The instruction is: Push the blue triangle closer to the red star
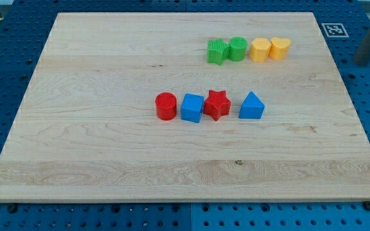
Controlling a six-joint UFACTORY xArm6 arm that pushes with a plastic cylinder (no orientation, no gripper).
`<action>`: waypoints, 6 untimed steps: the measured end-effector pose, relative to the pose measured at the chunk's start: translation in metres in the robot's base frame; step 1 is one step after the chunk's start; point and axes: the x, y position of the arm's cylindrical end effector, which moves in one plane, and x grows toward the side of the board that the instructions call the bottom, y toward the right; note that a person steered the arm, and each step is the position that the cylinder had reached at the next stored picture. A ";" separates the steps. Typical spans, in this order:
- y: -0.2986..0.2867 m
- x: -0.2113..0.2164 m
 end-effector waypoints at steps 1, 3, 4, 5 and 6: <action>-0.019 0.041; -0.105 0.100; -0.164 0.101; -0.206 0.100; -0.231 0.100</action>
